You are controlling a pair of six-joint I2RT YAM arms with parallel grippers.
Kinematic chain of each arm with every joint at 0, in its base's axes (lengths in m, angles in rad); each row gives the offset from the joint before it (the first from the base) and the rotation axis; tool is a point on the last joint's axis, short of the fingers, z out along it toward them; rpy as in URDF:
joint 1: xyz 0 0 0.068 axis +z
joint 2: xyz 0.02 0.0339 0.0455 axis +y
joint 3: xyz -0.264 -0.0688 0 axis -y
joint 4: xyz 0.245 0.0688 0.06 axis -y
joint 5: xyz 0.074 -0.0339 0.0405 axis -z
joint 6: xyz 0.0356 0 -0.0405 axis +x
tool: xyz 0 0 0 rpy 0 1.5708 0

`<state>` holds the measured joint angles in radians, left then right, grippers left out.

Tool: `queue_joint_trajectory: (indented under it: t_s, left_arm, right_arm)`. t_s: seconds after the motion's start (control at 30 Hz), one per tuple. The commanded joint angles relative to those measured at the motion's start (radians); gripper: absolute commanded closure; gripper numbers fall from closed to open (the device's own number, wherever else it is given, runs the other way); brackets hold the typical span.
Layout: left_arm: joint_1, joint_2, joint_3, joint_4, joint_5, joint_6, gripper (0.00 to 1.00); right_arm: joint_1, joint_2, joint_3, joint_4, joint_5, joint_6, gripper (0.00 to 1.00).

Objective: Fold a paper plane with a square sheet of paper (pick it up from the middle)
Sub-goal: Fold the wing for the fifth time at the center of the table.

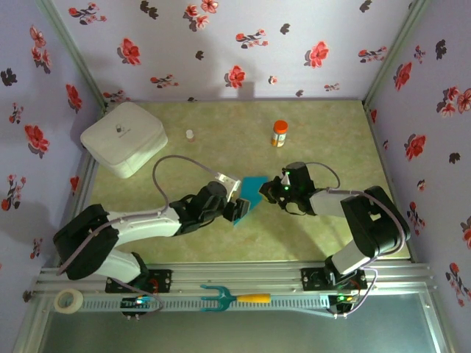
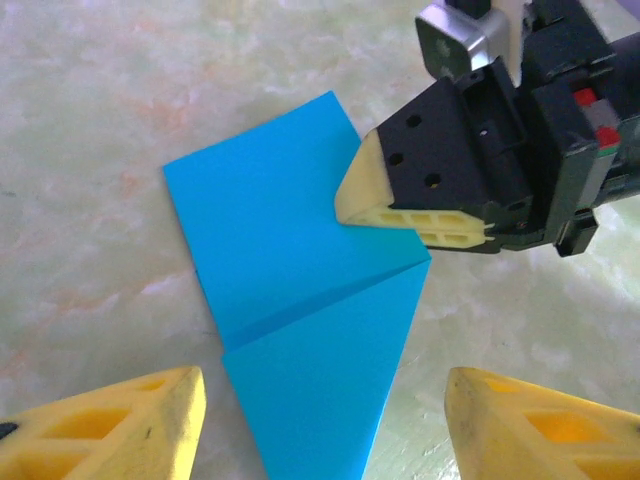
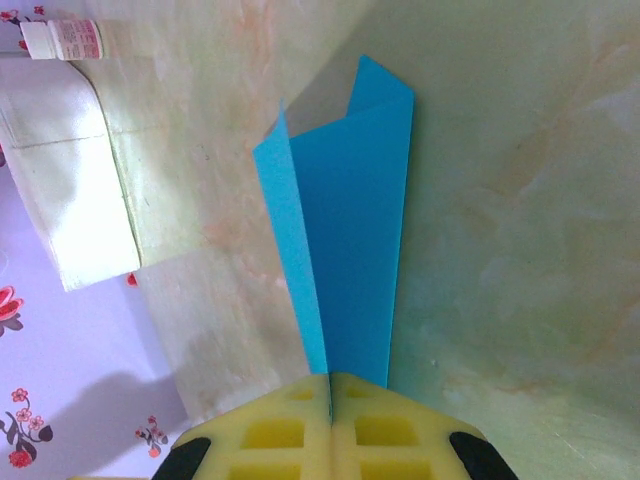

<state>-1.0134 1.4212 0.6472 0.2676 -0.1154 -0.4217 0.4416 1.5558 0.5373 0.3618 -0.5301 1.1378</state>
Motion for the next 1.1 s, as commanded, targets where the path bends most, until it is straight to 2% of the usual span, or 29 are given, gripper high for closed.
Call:
queue_joint_trajectory:
  t_s: [0.0,0.23,0.53,0.73,1.07]
  left_arm:
    - [-0.009,-0.008,-0.028,0.071,-0.052,0.04,0.36]
    - [-0.017,-0.034,-0.072,0.144,-0.056,0.063,0.37]
    - [-0.095,0.023,-0.06,0.186,-0.078,0.086,0.41]
    - [-0.163,0.096,0.02,0.118,-0.095,0.169,0.4]
    - [-0.176,0.183,0.124,-0.096,-0.189,0.172,0.41]
  right_arm:
    - [0.011,-0.011,-0.008,-0.015,0.019,0.016,0.96]
    - [0.014,-0.01,-0.007,-0.015,0.02,0.023,0.96]
    - [0.02,-0.013,-0.006,-0.011,0.028,0.04,0.96]
    - [0.02,-0.011,-0.019,0.033,0.032,0.074,0.96]
    - [0.022,-0.006,-0.023,0.054,0.026,0.088,0.95]
